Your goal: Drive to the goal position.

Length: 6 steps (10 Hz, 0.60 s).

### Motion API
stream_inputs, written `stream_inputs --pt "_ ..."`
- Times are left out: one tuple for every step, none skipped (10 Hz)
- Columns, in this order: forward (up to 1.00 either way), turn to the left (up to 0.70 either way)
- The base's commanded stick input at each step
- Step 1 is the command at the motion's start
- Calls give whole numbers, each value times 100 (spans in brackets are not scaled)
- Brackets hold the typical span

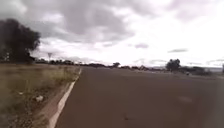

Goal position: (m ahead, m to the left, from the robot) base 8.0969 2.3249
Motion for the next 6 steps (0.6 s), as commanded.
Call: stream_inputs --pt "70 35" --pt "70 35" --pt "70 31" --pt "70 15" --pt "70 0" --pt "70 0"
